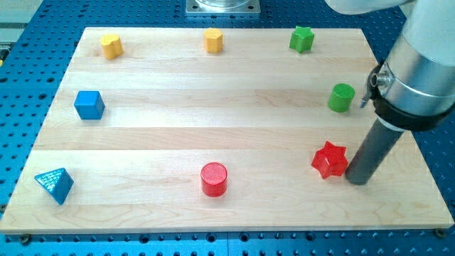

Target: Move the red circle to the left of the red star

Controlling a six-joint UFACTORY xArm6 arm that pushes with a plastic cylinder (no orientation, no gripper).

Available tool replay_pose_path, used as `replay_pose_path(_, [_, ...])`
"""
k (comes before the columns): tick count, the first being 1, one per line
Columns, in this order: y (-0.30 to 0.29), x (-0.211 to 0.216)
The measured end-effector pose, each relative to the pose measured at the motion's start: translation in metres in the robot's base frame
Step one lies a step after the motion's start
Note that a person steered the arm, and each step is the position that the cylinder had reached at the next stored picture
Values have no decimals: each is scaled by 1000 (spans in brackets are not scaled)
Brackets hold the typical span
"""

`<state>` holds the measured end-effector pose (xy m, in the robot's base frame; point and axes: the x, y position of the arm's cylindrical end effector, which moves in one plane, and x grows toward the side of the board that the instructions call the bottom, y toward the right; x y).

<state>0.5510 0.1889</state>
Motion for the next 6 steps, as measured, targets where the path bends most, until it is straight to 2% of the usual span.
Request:
replay_pose_path(1, [-35,-26])
replay_pose_path(2, [-109,-26])
replay_pose_path(3, [-126,-23])
replay_pose_path(4, [-116,40])
replay_pose_path(5, [-191,61])
replay_pose_path(6, [-209,51])
